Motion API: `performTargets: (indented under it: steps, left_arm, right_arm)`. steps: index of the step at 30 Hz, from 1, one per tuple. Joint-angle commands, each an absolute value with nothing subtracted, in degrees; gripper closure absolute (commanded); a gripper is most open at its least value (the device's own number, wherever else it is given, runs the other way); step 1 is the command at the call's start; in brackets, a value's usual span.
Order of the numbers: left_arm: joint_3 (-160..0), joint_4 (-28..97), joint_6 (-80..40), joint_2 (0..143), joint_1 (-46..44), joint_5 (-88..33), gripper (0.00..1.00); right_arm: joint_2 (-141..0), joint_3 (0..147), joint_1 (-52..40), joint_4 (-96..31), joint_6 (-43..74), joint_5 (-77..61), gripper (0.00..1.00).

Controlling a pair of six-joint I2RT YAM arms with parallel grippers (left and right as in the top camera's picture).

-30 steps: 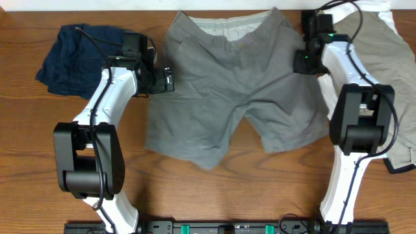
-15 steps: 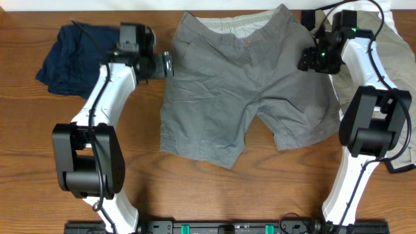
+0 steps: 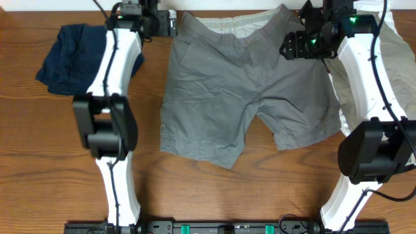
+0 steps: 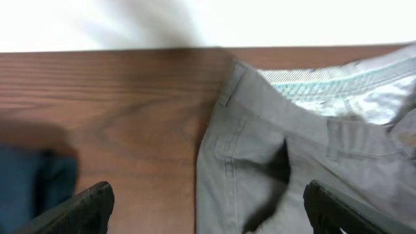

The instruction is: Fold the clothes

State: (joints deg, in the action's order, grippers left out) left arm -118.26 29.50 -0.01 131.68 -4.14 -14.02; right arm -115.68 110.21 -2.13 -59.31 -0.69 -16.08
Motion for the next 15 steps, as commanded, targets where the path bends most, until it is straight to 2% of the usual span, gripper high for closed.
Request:
performTargets:
  steps: [1,6,15]
  left_arm:
    - [-121.12,28.03,2.59,135.63,-5.02,-16.73,0.06]
    - [-121.10,26.44,7.33,138.65,-7.44,-16.60,0.06]
    - [-121.10,25.34,8.36,142.80,-9.41,-15.62,0.06]
  right_arm:
    - [-114.74,111.07,-2.68,-60.12,-1.06,-16.29,0.24]
    - [-114.74,111.07,-2.66,-61.58,-0.91,-16.27,0.24]
    - [-114.74,111.04,-2.81,-63.51,-0.91,-16.27,0.24]
